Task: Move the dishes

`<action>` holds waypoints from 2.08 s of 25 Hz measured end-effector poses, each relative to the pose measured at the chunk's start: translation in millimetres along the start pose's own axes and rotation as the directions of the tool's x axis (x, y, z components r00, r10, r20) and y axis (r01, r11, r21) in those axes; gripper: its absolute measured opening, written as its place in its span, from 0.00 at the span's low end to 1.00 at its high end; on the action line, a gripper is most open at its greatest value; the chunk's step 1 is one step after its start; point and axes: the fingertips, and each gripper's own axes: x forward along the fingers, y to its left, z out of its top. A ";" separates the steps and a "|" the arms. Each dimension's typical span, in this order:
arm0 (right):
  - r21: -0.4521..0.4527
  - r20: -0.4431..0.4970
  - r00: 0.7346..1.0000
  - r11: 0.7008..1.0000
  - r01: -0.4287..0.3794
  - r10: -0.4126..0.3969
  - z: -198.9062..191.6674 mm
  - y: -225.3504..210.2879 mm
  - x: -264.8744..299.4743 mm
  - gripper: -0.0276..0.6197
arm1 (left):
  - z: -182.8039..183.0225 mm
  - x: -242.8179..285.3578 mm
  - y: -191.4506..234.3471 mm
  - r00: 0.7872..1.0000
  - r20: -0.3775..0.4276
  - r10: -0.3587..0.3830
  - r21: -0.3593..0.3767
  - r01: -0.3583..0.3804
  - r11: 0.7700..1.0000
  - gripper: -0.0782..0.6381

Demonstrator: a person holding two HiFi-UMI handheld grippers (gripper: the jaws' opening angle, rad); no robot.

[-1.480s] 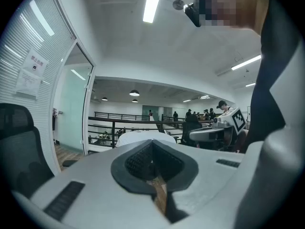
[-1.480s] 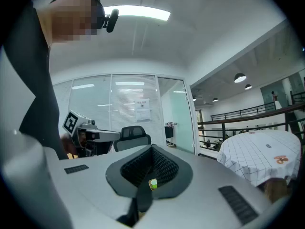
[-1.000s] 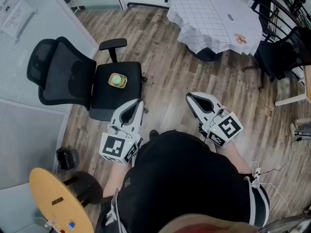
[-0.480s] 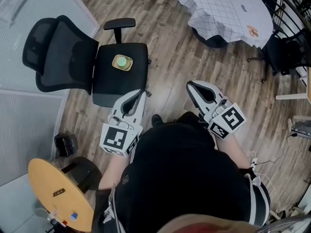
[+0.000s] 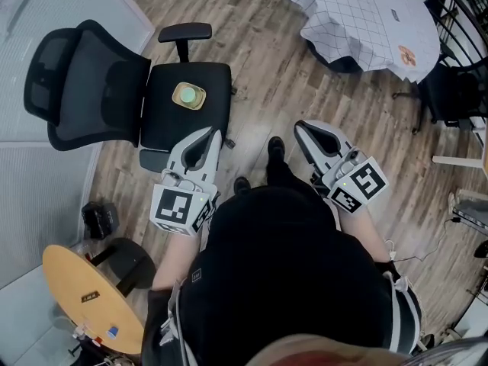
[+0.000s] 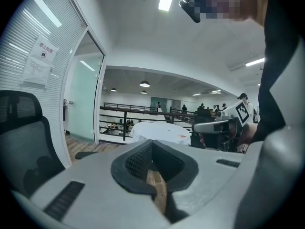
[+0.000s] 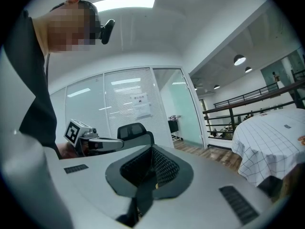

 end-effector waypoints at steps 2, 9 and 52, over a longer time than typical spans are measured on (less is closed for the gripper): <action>-0.002 0.003 1.000 1.000 -0.020 0.020 8.3 -24.1 6.4 0.07 | 7.7 21.9 6.3 1.000 0.004 0.029 -0.005 -0.029 1.000 0.12; -0.014 -0.011 0.995 0.994 -0.104 0.104 35.8 -112.0 20.4 0.07 | 33.4 100.8 9.7 0.994 0.001 0.110 -0.016 -0.110 0.994 0.12; 0.275 -0.442 0.621 0.757 -0.593 0.647 -121.2 -92.2 364.3 0.07 | -169.8 153.6 282.1 0.798 -0.406 0.445 -0.238 -0.563 0.792 0.12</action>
